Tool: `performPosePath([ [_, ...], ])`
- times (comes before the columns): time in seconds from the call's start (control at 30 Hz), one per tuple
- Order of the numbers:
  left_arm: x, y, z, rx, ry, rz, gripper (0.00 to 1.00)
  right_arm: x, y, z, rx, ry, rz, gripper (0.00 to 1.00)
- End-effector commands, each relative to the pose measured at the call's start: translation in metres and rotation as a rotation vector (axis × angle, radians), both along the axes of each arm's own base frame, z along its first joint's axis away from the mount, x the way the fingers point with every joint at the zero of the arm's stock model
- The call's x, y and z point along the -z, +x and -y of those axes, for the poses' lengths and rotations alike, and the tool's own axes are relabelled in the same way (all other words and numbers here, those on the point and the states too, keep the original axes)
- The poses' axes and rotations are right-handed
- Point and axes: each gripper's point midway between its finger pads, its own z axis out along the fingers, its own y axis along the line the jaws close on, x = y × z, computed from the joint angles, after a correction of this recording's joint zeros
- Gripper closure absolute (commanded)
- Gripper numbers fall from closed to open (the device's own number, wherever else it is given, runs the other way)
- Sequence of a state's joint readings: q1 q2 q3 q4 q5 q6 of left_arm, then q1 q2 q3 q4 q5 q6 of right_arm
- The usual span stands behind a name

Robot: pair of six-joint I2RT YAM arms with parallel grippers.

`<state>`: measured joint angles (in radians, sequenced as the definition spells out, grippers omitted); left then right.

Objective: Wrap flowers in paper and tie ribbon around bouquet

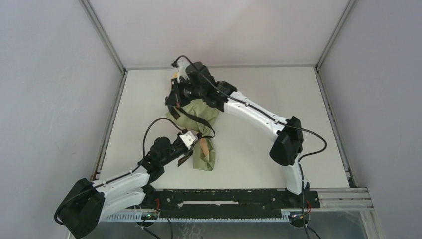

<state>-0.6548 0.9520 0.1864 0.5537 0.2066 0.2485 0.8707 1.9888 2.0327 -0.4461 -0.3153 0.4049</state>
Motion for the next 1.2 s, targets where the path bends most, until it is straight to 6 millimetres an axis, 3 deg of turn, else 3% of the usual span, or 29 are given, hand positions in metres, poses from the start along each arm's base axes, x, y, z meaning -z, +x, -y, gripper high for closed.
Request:
performPosePath([
  [0.0,-0.013,-0.005,0.006,0.044,-0.025,0.075,1.00,0.012,-0.012,-0.020,-0.070,0.031,-0.112,1.00],
  [0.1,-0.012,-0.006,0.007,0.054,-0.026,0.072,1.00,0.024,-0.020,-0.029,-0.111,0.004,-0.138,0.98],
  [0.23,-0.014,-0.007,0.009,0.064,-0.032,0.075,1.00,0.042,-0.021,-0.020,-0.134,-0.107,-0.135,0.55],
  [0.3,-0.013,-0.006,0.009,0.059,-0.031,0.070,1.00,0.041,-0.018,-0.008,-0.137,-0.136,-0.123,0.23],
  [0.4,-0.013,-0.005,0.008,0.048,-0.033,0.061,1.00,0.026,-0.007,0.018,-0.102,-0.161,-0.055,0.02],
  [0.6,-0.012,-0.001,0.004,0.005,-0.040,0.035,1.00,0.017,0.006,0.089,0.051,-0.137,-0.024,0.00],
  [0.67,-0.011,0.000,0.003,-0.004,-0.037,0.033,1.00,0.021,-0.003,0.110,0.074,-0.047,-0.059,0.03],
  [0.77,-0.011,-0.001,0.004,0.006,-0.037,0.030,1.00,0.043,-0.030,0.129,0.056,0.054,-0.135,0.09],
  [0.87,-0.010,-0.001,0.006,0.012,-0.036,0.027,1.00,0.061,-0.068,0.121,-0.050,0.087,-0.193,0.14],
  [0.93,-0.011,0.000,0.006,0.012,-0.032,0.028,1.00,0.067,-0.081,0.113,-0.085,0.081,-0.193,0.16],
  [1.03,-0.012,0.000,0.006,0.011,-0.033,0.032,1.00,0.083,-0.083,0.109,-0.070,0.039,-0.206,0.20],
  [1.17,-0.010,0.000,0.006,0.014,-0.030,0.028,1.00,0.105,-0.075,0.104,-0.051,0.009,-0.249,0.37],
])
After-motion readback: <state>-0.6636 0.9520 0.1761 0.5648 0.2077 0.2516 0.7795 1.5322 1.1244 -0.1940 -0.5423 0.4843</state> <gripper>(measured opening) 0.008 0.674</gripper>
